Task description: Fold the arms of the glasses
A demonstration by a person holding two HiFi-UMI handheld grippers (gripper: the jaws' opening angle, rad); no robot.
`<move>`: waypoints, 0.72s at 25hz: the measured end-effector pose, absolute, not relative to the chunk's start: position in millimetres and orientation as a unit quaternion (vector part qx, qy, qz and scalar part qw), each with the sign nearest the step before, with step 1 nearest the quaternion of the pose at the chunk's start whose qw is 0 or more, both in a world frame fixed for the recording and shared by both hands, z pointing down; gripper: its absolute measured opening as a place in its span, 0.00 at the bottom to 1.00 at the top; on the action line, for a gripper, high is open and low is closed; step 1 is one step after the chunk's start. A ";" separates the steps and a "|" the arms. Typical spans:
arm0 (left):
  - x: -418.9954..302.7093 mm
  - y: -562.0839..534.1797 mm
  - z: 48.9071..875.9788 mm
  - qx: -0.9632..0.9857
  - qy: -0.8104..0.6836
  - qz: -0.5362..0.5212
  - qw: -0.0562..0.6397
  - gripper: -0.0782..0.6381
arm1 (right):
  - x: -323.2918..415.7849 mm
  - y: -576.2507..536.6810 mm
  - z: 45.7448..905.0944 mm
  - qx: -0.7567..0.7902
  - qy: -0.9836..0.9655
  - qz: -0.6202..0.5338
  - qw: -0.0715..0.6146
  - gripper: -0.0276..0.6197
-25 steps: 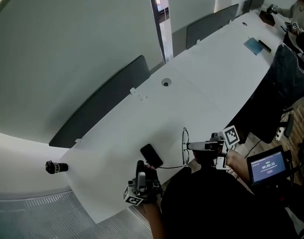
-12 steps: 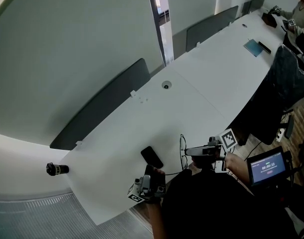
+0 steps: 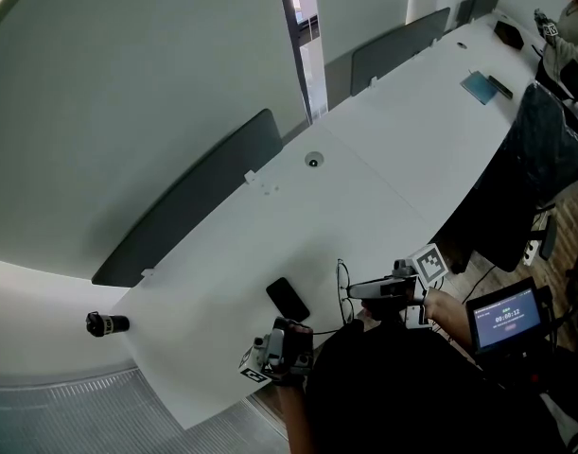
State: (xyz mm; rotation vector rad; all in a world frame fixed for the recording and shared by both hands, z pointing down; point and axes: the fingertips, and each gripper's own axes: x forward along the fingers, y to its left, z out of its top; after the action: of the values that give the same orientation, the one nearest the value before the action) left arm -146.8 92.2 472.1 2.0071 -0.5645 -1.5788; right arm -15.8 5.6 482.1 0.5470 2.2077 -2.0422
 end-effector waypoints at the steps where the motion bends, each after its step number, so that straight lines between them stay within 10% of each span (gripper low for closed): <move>1: -146.3 89.7 467.0 0.738 -0.209 -0.587 0.259 0.18 | -16.2 6.2 482.4 0.179 0.721 -0.668 0.041 0.06; 18: -161.3 73.1 491.7 0.745 -0.374 -0.497 0.241 0.36 | -19.6 5.1 477.7 0.181 0.722 -0.666 0.048 0.06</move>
State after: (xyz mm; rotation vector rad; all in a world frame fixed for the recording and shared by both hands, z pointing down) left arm -161.3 73.1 491.7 2.0363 -1.0233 -1.3598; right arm -19.6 5.1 477.7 0.5529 2.2011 -2.0319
